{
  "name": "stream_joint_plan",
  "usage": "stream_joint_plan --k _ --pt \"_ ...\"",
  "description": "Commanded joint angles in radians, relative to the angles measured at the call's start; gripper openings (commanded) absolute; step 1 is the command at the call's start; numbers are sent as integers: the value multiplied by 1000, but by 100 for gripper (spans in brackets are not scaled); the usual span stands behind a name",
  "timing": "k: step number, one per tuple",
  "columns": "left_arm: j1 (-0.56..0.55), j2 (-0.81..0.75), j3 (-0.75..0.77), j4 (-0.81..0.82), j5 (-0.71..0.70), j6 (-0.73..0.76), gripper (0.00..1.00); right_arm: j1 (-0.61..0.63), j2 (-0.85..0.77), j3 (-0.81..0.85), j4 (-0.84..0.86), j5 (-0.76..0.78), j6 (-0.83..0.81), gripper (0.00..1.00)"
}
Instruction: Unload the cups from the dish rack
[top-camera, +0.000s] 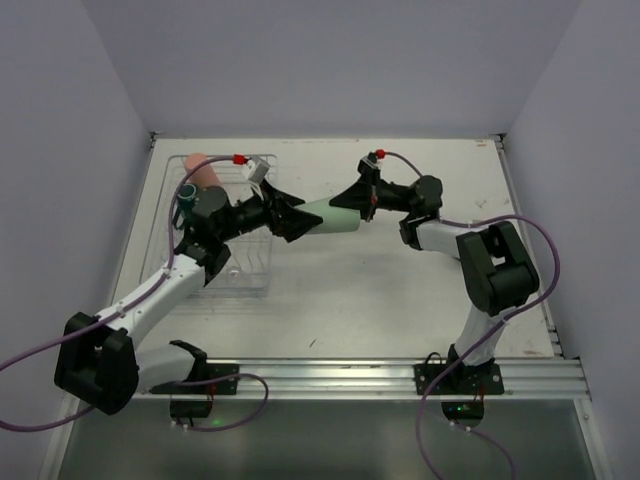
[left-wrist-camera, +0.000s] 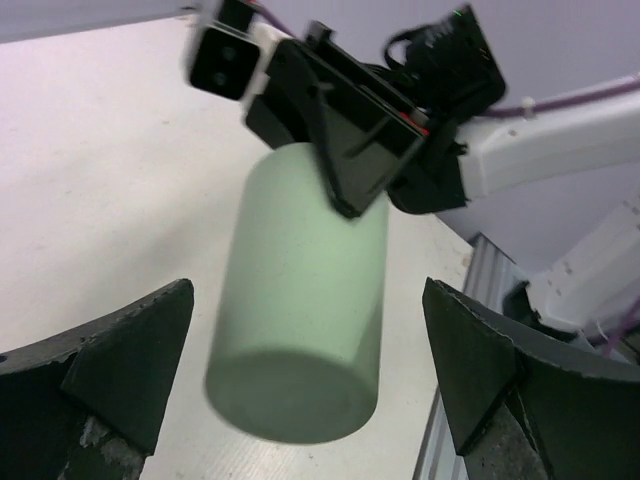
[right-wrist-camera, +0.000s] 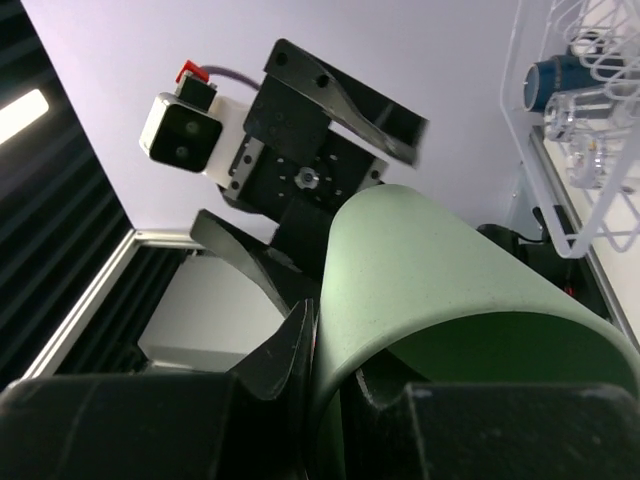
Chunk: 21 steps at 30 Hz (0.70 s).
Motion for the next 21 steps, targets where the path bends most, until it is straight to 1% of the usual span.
stream_joint_plan --k 1,2,3,4,5,6,7,8,9,10,11,12,13,15,16,17,18,19,21 --pt "-3 -94 56 -121 -274 19 100 -65 -58 -37 156 -46 128 0" --pt "-3 -104 70 -160 -325 42 100 -82 -73 -49 59 -53 32 0" --pt "-5 -122 104 -198 -378 49 100 -117 -108 -72 2 -60 -25 0" --pt "-3 -128 122 -291 -492 50 100 -132 -127 -80 -73 -65 -83 0" --pt "-2 -134 141 -345 -560 49 100 -151 -145 -82 -221 -65 -204 0" --pt "-3 -136 185 -449 -681 49 100 -177 -182 -76 -303 -62 -275 0" --pt "-3 -131 208 -514 -735 47 100 -188 -200 -60 -406 -56 -350 0" --pt "-3 -127 227 -553 -777 50 100 -195 -222 -42 -677 -41 -550 0" --pt "-3 -116 253 -582 -809 50 100 -209 -242 31 -849 -13 -682 0" --pt "-2 -112 259 -626 -864 61 100 -211 -275 82 -1025 91 -807 0" --pt "-3 -104 267 -646 -890 64 100 -212 -283 134 -1329 167 -1020 0" --pt "-3 -90 274 -668 -916 62 100 -212 -286 206 -1403 226 -1074 0" --pt "-2 -84 285 -711 -967 53 100 -214 -289 219 -1447 290 -1096 0" --pt "-3 -67 294 -763 -1036 43 100 -223 -285 266 -1528 363 -1169 0" --pt "-3 -61 305 -778 -1059 30 100 -223 -282 295 -1592 500 -1212 0" --pt "-3 -55 313 -797 -1085 26 100 -223 -270 349 -1714 573 -1293 0" --pt "-2 -44 320 -832 -1126 20 100 -220 -266 372 -1761 661 -1326 0" --pt "-2 -36 343 -850 -1148 18 100 -222 -259 401 -1834 820 -1379 0" --pt "3 -13 366 -898 -1202 12 100 -222 -245 436 -1896 997 -1427 0"
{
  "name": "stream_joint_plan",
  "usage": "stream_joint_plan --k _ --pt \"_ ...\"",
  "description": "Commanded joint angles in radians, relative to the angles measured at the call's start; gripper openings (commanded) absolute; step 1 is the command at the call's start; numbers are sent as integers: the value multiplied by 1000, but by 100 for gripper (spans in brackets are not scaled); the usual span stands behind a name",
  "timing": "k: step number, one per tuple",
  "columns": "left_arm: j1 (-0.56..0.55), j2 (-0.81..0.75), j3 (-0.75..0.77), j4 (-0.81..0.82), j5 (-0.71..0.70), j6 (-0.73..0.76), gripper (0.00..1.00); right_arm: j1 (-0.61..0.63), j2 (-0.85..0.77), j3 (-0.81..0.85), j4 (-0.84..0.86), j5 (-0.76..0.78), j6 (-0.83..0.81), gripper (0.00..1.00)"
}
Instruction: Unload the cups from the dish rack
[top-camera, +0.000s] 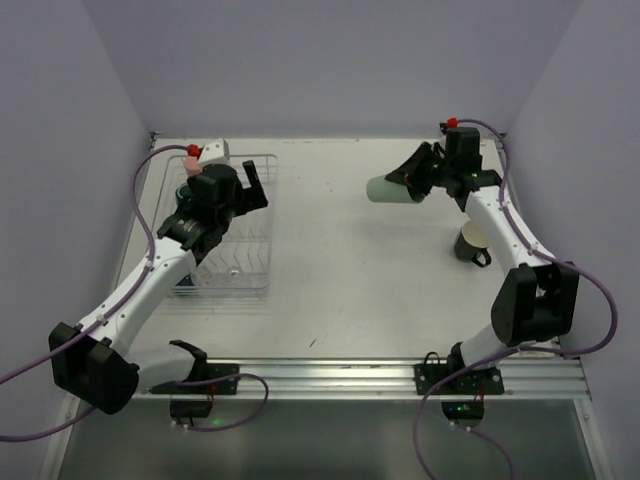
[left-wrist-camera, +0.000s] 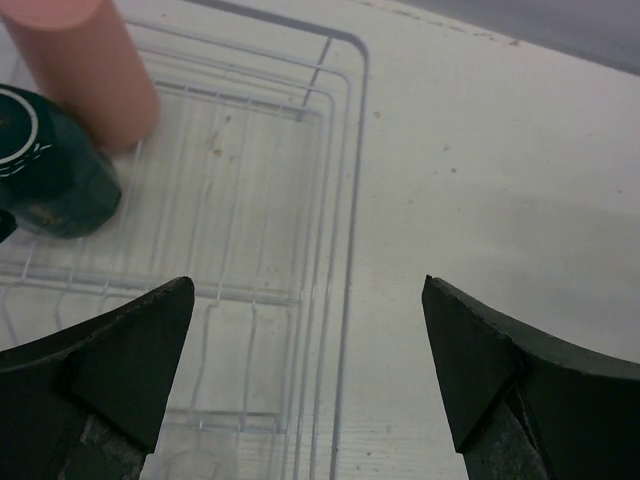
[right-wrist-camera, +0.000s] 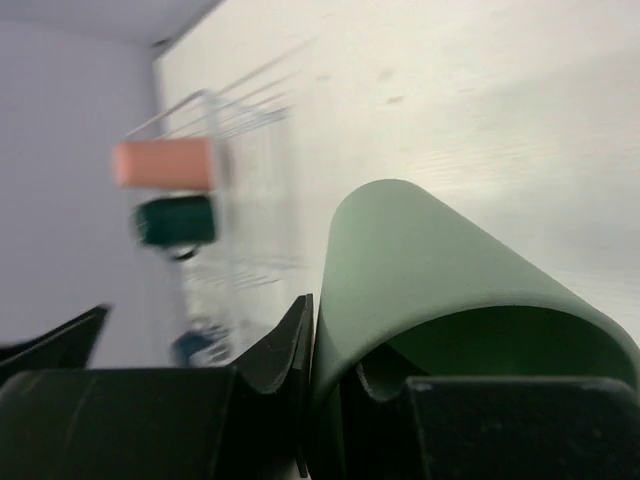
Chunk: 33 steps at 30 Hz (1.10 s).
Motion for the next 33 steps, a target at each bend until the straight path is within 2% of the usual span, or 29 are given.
stream_joint_plan --k 1,2,7,8,10,18,22,32,33 --pt "13 21 97 -118 -194 -20 100 -5 19 97 -358 465 -262 0" --pt "19 36 107 -131 -207 -27 100 -5 47 124 -374 581 -277 0" --pt "114 100 175 -141 -183 -37 100 -5 173 238 -489 751 -348 0" --pt "131 149 237 -170 -174 -41 100 -5 193 268 -494 776 -349 0" --pt "175 198 305 -191 -132 -43 100 -7 243 296 -509 787 -360 0" --pt "274 439 541 -254 -123 8 100 -7 375 384 -557 848 -377 0" --pt "295 553 621 -274 -180 43 100 -7 426 399 -560 851 -394 0" --pt "395 648 666 -245 -63 67 100 -7 484 408 -560 851 -395 0" --pt "398 657 670 -245 -54 75 100 -7 480 405 -554 851 -397 2"
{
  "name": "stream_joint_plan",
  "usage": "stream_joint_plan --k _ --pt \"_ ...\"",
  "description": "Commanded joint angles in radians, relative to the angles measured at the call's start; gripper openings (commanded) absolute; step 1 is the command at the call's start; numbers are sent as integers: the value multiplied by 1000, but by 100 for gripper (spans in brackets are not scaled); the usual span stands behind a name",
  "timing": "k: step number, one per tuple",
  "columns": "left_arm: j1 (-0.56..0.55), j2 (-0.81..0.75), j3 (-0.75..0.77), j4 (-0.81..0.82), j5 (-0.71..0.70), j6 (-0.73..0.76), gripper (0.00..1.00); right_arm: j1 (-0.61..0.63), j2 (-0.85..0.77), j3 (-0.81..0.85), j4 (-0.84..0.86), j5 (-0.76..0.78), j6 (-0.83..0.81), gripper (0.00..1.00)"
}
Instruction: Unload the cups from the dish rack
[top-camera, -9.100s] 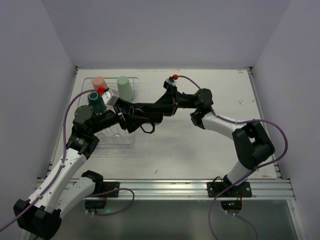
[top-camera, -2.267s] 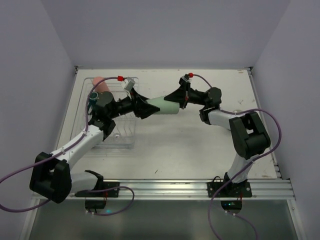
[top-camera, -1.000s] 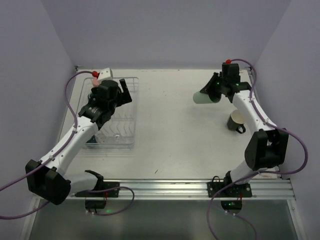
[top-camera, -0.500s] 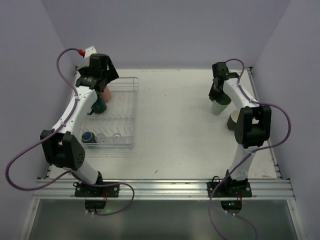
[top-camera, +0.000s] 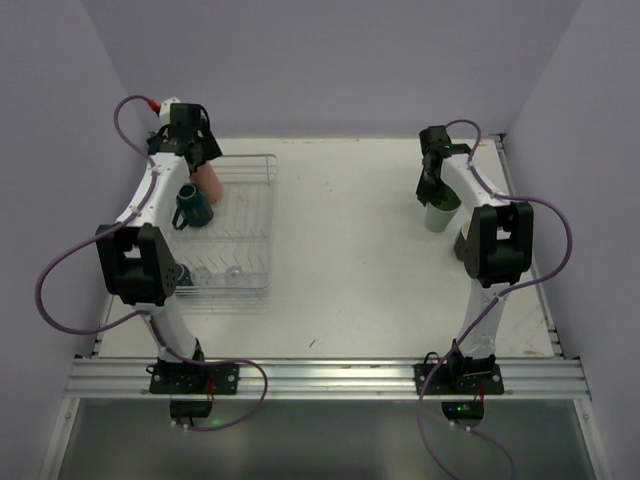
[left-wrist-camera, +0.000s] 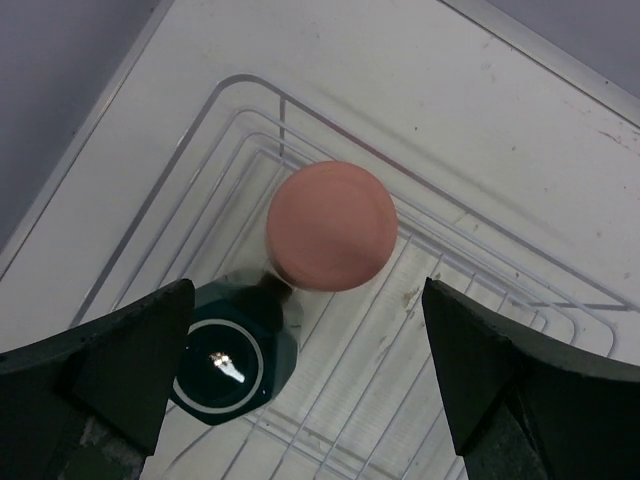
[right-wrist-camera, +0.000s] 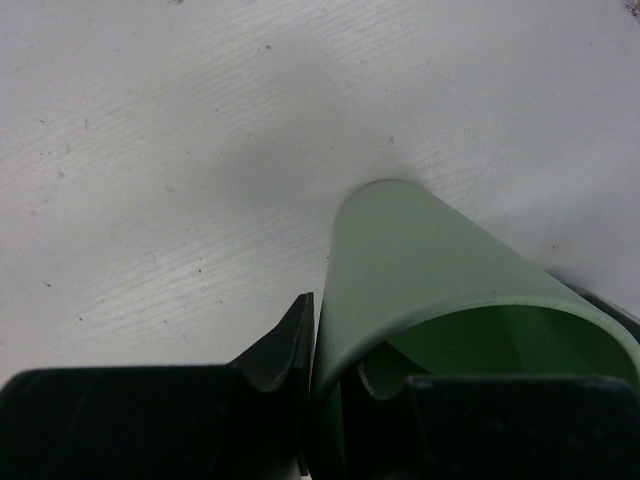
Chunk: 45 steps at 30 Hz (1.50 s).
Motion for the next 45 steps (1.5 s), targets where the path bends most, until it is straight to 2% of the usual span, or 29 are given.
stream_joint_plan --k 1,5,6,7,8,9,16,28,34,41,44,45 --pt "25 30 70 7 45 47 100 -2 9 11 1 32 -11 9" --pt "36 67 110 -10 67 65 100 0 -11 3 9 21 -12 23" --pt "36 73 118 -15 64 65 100 1 -25 -2 13 15 -12 29" --pt "36 84 119 -15 70 70 100 0 -34 -5 15 9 -11 38" --pt "36 87 123 -13 73 76 100 1 -42 -9 18 7 -12 41" --pt "36 93 132 -15 76 77 100 1 -58 -15 21 7 -14 48" --pt "38 148 161 -45 51 80 100 17 -107 -21 6 12 -14 67" --pt "42 196 133 -49 67 88 100 43 -226 -23 -28 26 -8 70" --pt "44 256 175 -53 85 94 98 46 -278 -26 -37 24 -16 70" --pt "44 288 233 -53 73 108 80 56 -299 -38 -43 30 -19 70" --pt "44 289 261 -64 65 116 68 67 -312 -44 -39 30 -17 70" --pt "44 282 261 -65 67 117 57 75 -313 -44 -39 30 -19 70"
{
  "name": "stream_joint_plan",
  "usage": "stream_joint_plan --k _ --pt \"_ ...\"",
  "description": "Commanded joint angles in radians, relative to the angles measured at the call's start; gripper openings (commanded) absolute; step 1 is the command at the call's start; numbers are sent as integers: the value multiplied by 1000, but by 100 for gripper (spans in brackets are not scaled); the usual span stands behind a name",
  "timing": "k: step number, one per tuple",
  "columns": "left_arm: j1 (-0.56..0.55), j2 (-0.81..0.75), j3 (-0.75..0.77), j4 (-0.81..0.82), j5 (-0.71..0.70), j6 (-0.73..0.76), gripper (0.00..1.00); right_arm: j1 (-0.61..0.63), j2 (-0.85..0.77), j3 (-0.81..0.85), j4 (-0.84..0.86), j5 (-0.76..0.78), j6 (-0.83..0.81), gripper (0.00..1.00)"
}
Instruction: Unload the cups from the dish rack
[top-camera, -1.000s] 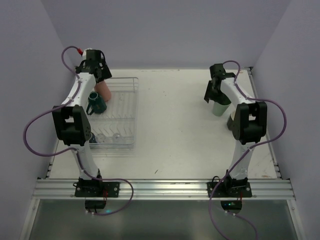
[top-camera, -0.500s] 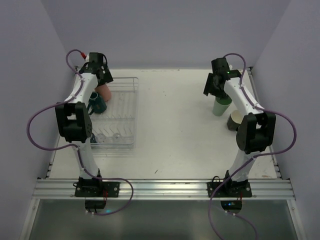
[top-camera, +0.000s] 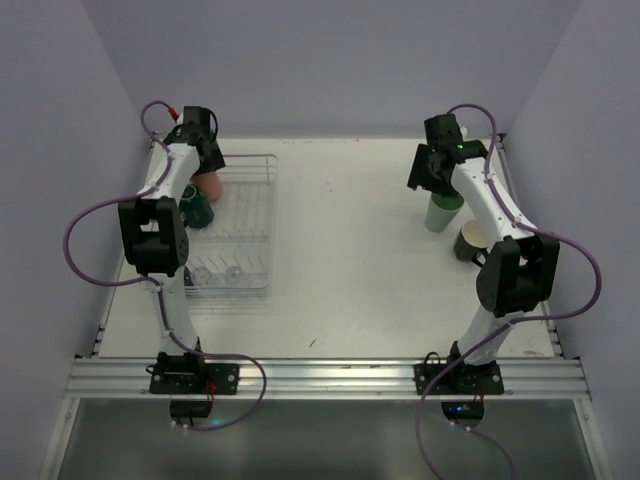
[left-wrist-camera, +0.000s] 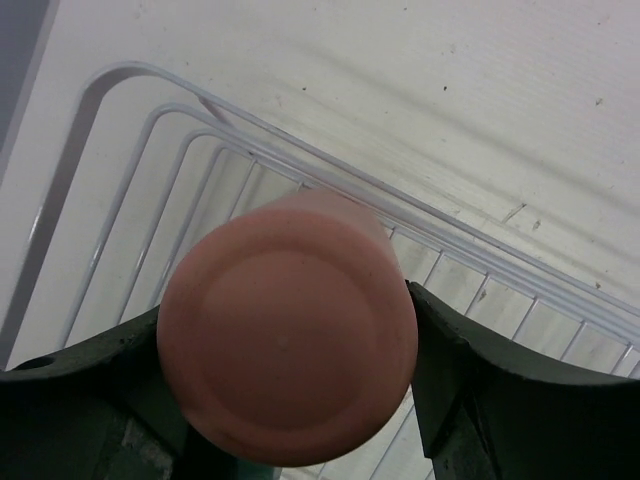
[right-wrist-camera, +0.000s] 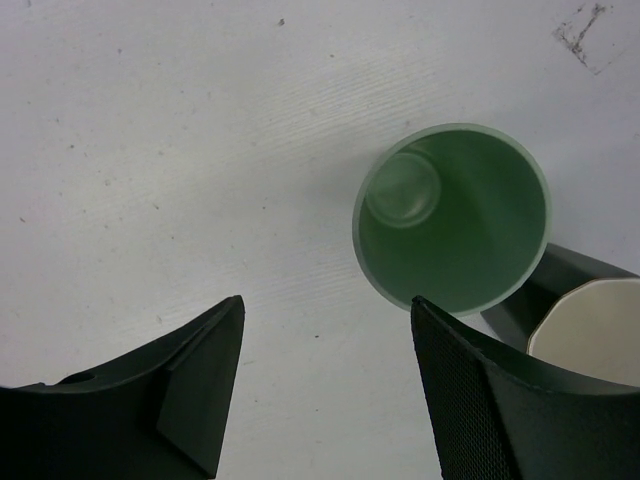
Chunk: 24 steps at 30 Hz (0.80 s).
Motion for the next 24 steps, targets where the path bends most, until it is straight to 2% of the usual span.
stream_joint_plan --k 1,2,3,5,6,11,15,18,20,21,22,23,24 --pt "9 -23 67 4 -10 28 49 21 -62 -5 -9 31 -7 70" --pt "9 -35 67 1 -12 28 36 29 -62 3 -15 34 -5 70" --pt "9 -43 66 -1 -15 28 30 32 -63 4 -17 36 -5 70" --pt "9 -64 58 -5 -15 28 24 41 -69 14 -25 37 -2 70" --pt "9 -90 53 -8 -17 28 17 49 -74 14 -26 36 -2 70" --pt "9 -215 27 -18 25 25 0 74 -105 21 -23 43 5 72" --pt "-4 -366 4 -13 85 23 0 84 -129 21 -5 -30 10 73" --pt "-8 -467 -31 19 182 12 0 83 -148 -3 43 -205 28 73" --pt "-8 -561 -159 106 358 -9 0 83 -163 -35 96 -432 59 72" --pt "-8 -592 -160 145 359 -9 0 84 -163 -48 119 -434 73 72" --pt "-8 -624 -249 192 478 -24 0 84 -169 -58 139 -493 90 71" --pt "-8 -688 -302 241 537 -34 0 84 -172 -80 185 -606 120 71" --pt "-8 -718 -356 359 645 -58 0 84 -174 -95 211 -657 143 71"
